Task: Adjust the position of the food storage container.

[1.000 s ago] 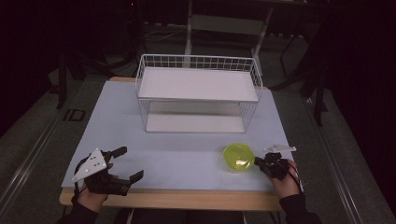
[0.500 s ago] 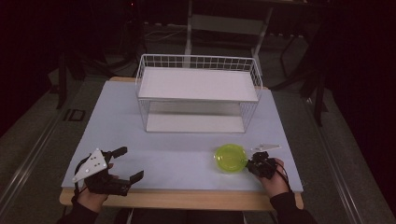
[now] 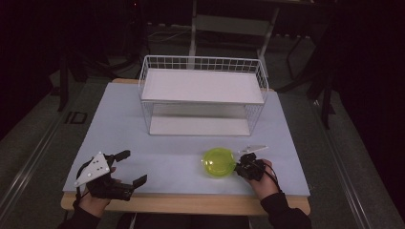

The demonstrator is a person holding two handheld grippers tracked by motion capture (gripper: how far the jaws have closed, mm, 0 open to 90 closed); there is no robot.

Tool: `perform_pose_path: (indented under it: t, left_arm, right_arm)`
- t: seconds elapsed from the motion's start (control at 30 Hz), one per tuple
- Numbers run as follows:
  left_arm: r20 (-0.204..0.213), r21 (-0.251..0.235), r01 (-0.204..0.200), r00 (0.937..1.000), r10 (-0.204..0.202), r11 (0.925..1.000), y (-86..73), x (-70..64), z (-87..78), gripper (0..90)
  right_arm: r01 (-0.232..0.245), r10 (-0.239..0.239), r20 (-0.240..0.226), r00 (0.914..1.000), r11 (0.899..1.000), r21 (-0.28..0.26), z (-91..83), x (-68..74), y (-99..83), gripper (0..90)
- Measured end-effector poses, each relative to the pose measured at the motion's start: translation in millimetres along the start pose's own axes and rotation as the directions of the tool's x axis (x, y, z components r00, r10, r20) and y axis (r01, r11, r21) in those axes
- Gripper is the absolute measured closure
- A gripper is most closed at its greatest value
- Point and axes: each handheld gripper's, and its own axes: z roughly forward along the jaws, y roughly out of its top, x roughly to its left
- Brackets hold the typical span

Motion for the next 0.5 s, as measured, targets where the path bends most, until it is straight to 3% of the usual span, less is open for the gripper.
perform_pose_path:
  t: [0.5]
  left_arm:
    - [0.001,0.001,-0.003,1.0,0.003,1.0,0.2,-0.7,-0.1,1.9]
  right_arm:
    - [0.034,-0.031,-0.08,0.9963,0.999,0.029,24.5,38.8,16.6,89.9]
